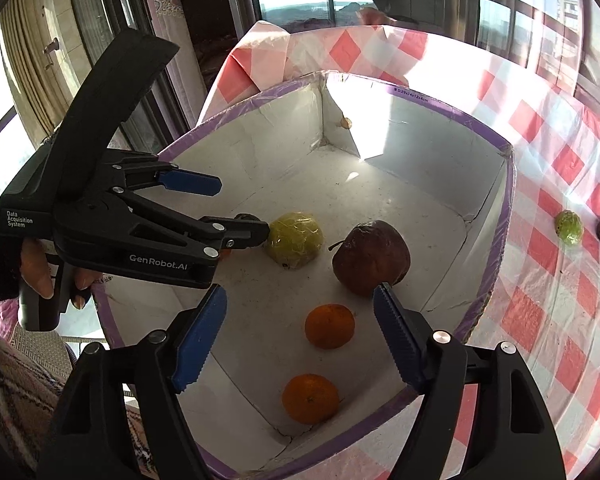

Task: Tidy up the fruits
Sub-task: 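Withdraw both open grippers from the box, then grasp the green wrapped fruit with left gripper while right grasps a dark round fruit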

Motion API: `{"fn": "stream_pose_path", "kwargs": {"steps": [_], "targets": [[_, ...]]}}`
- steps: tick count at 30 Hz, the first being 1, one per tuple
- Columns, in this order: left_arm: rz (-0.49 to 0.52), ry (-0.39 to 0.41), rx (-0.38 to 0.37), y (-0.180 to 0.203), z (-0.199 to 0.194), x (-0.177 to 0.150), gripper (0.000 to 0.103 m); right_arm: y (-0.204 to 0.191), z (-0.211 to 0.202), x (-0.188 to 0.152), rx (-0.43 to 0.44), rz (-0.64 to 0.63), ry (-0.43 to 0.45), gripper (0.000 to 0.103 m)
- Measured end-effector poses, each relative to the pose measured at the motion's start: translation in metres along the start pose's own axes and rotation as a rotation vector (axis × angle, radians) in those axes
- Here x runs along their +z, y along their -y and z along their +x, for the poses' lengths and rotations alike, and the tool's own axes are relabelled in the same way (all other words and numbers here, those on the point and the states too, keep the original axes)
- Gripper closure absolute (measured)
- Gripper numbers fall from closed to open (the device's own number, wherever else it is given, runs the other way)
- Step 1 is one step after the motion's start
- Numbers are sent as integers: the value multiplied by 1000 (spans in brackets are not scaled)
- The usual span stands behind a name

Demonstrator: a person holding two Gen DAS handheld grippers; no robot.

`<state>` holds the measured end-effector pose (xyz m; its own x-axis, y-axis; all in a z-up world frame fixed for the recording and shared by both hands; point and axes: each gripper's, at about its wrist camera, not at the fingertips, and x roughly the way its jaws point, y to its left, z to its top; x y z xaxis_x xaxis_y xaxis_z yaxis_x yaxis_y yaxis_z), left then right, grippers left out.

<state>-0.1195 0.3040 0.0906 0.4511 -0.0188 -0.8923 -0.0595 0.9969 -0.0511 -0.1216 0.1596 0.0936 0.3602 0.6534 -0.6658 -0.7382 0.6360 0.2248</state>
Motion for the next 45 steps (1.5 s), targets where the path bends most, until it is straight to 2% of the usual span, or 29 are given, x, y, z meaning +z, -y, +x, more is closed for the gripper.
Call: {"fn": "stream_pose_path", "kwargs": {"steps": [2, 3, 6, 9, 13, 17, 20, 22, 24, 29, 33, 37, 39, 42, 43, 45], "targets": [[-31, -19, 42, 2, -2, 7, 21, 20, -17, 3, -8, 73, 53, 29], [-50, -3, 63, 3, -7, 12, 18, 33, -25, 2, -27, 112, 74, 29], [-102, 95, 71, 17, -28, 32, 8, 77, -41, -11, -123, 240, 96, 29], [-105, 166, 41, 48, -39, 58, 6, 130, -51, -37, -210, 408, 73, 28], [-42, 210, -31, 114, -36, 93, 3, 189, -60, -72, -320, 520, 23, 28], [43, 171, -99, 194, -8, 115, 3, 243, -62, -101, -399, 600, -31, 27], [69, 101, -143, 245, 27, 121, 3, 286, -60, -115, -458, 612, -48, 26], [69, 63, -148, 269, 52, 122, 3, 315, -57, -121, -483, 616, -49, 26], [73, 16, -119, 288, 83, 124, 3, 342, -51, -122, -495, 609, -48, 26], [38, -57, -35, 295, 144, 130, 3, 404, -34, -111, -513, 574, -20, 26], [-4, -62, 39, 286, 172, 141, 3, 441, -21, -90, -506, 520, 14, 25], [-63, -47, 67, 280, 192, 157, 3, 471, -9, -68, -481, 492, 38, 27], [-78, -43, 81, 281, 202, 165, 3, 480, -3, -58, -468, 475, 48, 34], [-85, -41, 92, 286, 217, 177, 3, 487, 3, -49, -476, 449, 47, 52], [-87, -36, 92, 288, 221, 182, 3, 487, 3, -48, -472, 451, 50, 61], [-90, -15, 93, 293, 226, 193, 3, 489, 0, -50, -458, 461, 61, 64]]}}
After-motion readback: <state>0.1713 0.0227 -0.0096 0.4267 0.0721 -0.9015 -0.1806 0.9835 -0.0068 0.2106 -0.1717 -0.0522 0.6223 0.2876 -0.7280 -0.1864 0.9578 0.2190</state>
